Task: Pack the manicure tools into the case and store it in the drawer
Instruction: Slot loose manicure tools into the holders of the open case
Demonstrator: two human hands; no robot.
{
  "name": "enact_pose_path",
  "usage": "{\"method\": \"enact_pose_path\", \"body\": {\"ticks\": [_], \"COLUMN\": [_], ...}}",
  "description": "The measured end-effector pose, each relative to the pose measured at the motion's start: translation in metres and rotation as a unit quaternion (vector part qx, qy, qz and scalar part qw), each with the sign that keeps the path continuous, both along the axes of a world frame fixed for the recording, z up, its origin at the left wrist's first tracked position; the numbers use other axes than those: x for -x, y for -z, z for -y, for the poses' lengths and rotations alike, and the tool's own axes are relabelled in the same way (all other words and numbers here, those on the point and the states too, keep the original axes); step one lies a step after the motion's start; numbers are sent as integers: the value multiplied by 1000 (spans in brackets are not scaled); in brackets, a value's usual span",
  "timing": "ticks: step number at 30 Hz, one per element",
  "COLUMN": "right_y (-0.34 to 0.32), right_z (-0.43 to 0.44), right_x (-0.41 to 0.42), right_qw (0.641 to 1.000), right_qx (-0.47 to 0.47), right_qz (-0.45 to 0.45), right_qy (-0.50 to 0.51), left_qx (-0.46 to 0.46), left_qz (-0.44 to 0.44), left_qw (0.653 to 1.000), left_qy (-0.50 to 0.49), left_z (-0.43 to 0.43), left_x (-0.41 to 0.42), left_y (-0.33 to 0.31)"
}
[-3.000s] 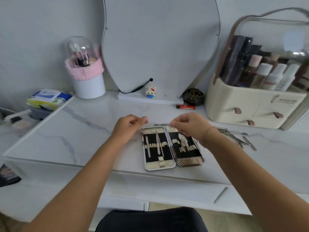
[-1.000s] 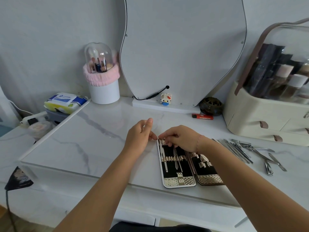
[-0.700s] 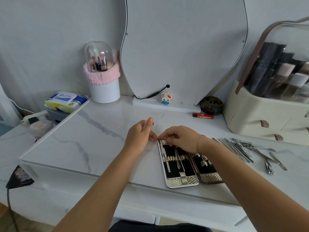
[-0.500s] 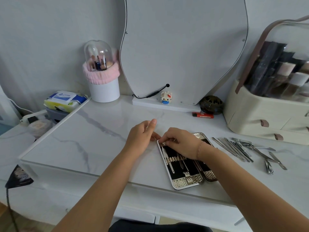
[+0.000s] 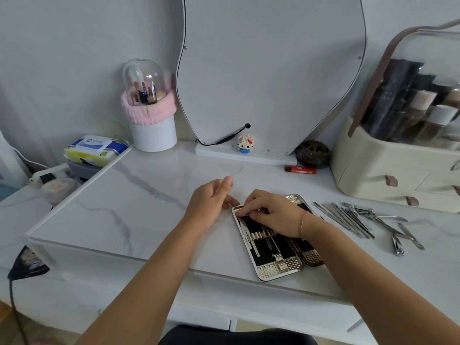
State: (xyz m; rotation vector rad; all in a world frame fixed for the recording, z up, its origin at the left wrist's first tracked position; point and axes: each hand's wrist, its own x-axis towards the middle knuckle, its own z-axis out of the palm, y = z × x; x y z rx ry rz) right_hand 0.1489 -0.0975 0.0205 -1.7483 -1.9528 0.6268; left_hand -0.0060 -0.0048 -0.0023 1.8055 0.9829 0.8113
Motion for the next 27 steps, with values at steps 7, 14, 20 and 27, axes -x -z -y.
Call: {"method": "enact_pose_path", "body": {"ticks": [7, 14, 20, 27], "right_y": [2, 3, 7, 8], "right_z": [2, 3, -2, -16], "right_x": [0, 0, 6, 23], "right_qw": [999, 998, 991, 976], "right_qx": [-13, -21, -54, -63], "right_qz": [-38, -56, -94, -67], "right_qy": [9, 16, 75, 199], "left_qx": [-3, -5, -10, -19], "left_qz": [2, -1, 3, 10], "left_qw": [1000, 1000, 1000, 1000], "left_qy": [6, 12, 8, -13], "left_z": [-3, -2, -1, 1], "left_x": [-1, -1, -1, 1], "left_y": [2, 2, 1, 0]}}
